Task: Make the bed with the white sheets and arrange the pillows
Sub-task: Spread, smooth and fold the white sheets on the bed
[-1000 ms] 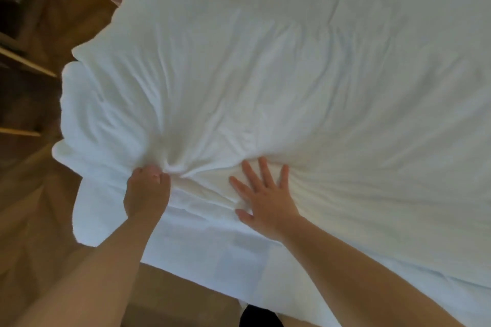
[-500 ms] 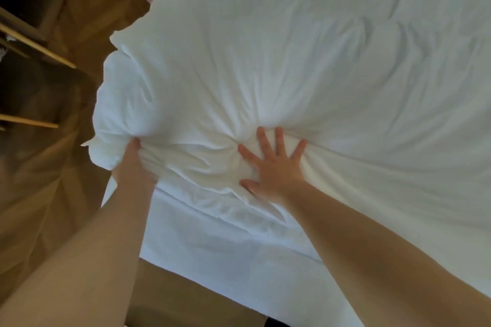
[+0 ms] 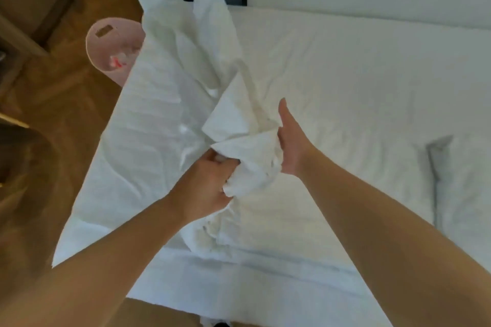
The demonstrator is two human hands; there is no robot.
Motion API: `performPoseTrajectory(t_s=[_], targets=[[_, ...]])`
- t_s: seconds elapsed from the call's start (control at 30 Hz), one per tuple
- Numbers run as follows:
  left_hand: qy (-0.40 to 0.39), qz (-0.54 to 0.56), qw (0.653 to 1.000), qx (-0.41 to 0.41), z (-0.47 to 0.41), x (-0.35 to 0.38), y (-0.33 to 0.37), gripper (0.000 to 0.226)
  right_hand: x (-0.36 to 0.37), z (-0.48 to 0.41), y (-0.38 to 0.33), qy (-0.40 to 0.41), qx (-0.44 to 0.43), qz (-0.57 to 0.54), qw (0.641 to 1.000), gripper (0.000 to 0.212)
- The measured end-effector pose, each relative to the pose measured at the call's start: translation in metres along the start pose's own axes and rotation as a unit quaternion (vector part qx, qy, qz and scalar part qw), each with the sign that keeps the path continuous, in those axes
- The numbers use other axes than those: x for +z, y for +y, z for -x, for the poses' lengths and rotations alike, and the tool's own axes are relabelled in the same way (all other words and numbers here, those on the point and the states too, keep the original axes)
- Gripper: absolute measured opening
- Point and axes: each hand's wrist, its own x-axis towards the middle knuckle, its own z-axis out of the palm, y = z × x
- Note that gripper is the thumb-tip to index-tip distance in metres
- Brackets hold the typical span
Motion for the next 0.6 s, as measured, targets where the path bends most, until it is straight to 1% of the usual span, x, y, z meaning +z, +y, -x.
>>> performPoseTrajectory(t_s=[0.07, 0.13, 0.2, 0.23, 0.27, 0.3, 0.33, 0.37, 0.4, 0.43, 0.5, 0.53, 0.6], targets=[[-0.041, -0.030, 0.994, 0.101, -0.025, 0.017, 0.053, 0.061, -0.051, 0.056, -0.020, 0.037, 0.005, 0.028, 0.999, 0.080], [-0.070, -0.062, 0.977, 0.193, -0.050, 0.045, 0.104, 0.051, -0.114, 0.114, -0.024, 0.080, 0.006, 0.025, 0.996, 0.080], [-0.109, -0.095, 0.946, 0.289, -0.069, 0.090, 0.154, 0.037, -0.178, 0.169, -0.014, 0.126, 0.000, 0.003, 0.992, 0.066], [-0.148, -0.120, 0.929, 0.318, -0.075, 0.114, 0.178, 0.040, -0.205, 0.194, -0.006, 0.146, -0.006, -0.012, 0.989, 0.060], [-0.200, -0.144, 0.912, 0.329, -0.078, 0.140, 0.198, 0.048, -0.229, 0.215, 0.004, 0.157, -0.011, -0.029, 0.987, 0.053], [-0.265, -0.145, 0.898, 0.321, -0.079, 0.165, 0.215, 0.055, -0.254, 0.233, 0.016, 0.178, -0.019, -0.050, 0.983, 0.045], [-0.325, -0.116, 0.886, 0.309, -0.078, 0.192, 0.225, 0.057, -0.277, 0.248, 0.027, 0.210, -0.026, -0.071, 0.975, 0.040], [-0.359, -0.098, 0.877, 0.303, -0.077, 0.217, 0.234, 0.055, -0.300, 0.259, 0.037, 0.256, -0.027, -0.083, 0.963, 0.043], [-0.357, -0.092, 0.880, 0.298, -0.077, 0.236, 0.241, 0.051, -0.323, 0.267, 0.046, 0.290, -0.025, -0.089, 0.953, 0.053], [-0.332, -0.098, 0.892, 0.290, -0.078, 0.251, 0.246, 0.046, -0.342, 0.271, 0.054, 0.306, -0.016, -0.081, 0.949, 0.063], [-0.264, -0.122, 0.926, 0.240, -0.086, 0.270, 0.247, 0.041, -0.366, 0.271, 0.064, 0.329, 0.006, -0.012, 0.944, 0.082], [-0.242, -0.142, 0.937, 0.208, -0.092, 0.274, 0.245, 0.041, -0.374, 0.267, 0.069, 0.341, 0.013, 0.046, 0.939, 0.088], [-0.218, -0.193, 0.941, 0.171, -0.103, 0.274, 0.236, 0.047, -0.375, 0.256, 0.069, 0.373, 0.008, 0.174, 0.911, 0.081]])
